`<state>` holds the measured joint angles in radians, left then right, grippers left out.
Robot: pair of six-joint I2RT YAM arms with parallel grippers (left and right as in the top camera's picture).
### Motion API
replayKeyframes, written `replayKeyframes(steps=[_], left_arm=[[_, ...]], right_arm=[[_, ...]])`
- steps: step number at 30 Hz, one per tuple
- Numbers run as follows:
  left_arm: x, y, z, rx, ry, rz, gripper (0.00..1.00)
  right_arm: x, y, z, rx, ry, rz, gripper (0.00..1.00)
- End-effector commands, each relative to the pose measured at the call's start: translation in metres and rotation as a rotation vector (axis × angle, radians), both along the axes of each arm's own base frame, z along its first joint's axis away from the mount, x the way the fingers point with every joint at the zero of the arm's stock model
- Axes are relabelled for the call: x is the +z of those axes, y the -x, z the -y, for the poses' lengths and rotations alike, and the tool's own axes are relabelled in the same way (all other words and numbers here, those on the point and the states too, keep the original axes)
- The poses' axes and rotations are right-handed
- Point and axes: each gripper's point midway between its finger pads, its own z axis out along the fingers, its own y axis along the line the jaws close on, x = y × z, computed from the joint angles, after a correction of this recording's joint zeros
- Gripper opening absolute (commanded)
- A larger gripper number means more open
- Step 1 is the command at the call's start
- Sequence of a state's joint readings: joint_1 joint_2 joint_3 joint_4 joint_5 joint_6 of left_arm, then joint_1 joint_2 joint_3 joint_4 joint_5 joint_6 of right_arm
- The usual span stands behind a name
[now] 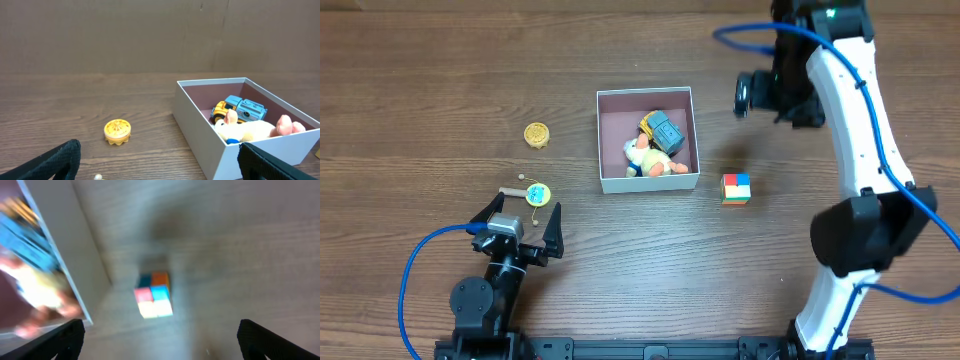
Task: Pack container
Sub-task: 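Move the right gripper over the colour cube puzzle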
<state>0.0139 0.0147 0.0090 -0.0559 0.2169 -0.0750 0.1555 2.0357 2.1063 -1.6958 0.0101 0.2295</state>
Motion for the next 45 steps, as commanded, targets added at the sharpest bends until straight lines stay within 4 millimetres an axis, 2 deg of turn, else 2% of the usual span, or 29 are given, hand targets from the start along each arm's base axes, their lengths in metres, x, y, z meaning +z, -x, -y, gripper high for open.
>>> replayKeyframes(steps=[1, 4, 6, 9, 11, 16, 20, 26, 31, 36, 45], left_arm=[[0.0, 0.0, -0.001, 0.005, 0.007, 0.005, 1.0], [0.0, 0.0, -0.001, 0.005, 0.007, 0.005, 1.0], [0.0, 0.0, -0.001, 0.005, 0.007, 0.005, 1.0], [0.0, 0.0, -0.001, 0.005, 0.007, 0.005, 1.0], [0.0, 0.0, -0.001, 0.005, 0.007, 0.005, 1.0], [0.0, 0.0, -0.001, 0.005, 0.007, 0.005, 1.0], [0.0, 0.0, -0.001, 0.005, 0.007, 0.005, 1.0], [0.0, 0.0, -0.001, 0.005, 0.007, 0.005, 1.0], [0.0, 0.0, -0.001, 0.005, 0.007, 0.005, 1.0], [0.0, 0.0, -0.001, 0.005, 0.007, 0.005, 1.0], [0.0, 0.0, -0.001, 0.005, 0.007, 0.005, 1.0]], right_arm=[[0.039, 0.038, 0.016, 0.002, 0.043, 0.087, 1.0], [0.048, 0.065, 0.02, -0.006, 0.041, 0.099, 1.0], [0.047, 0.075, 0.021, -0.004, 0.039, 0.107, 1.0], [0.034, 0.083, 0.013, 0.075, -0.005, 0.105, 1.0], [0.015, 0.086, 0.007, 0.125, -0.033, 0.074, 1.0], [-0.032, 0.088, 0.005, 0.126, -0.04, 0.033, 1.0], [-0.054, 0.088, 0.005, 0.127, -0.04, 0.027, 1.0], [-0.058, 0.083, 0.005, 0.134, -0.036, 0.051, 1.0], [-0.058, 0.08, -0.011, 0.189, -0.029, 0.075, 1.0], [-0.061, 0.075, -0.015, 0.192, 0.039, 0.098, 1.0], [-0.083, 0.072, -0.017, 0.195, 0.049, 0.036, 1.0]])
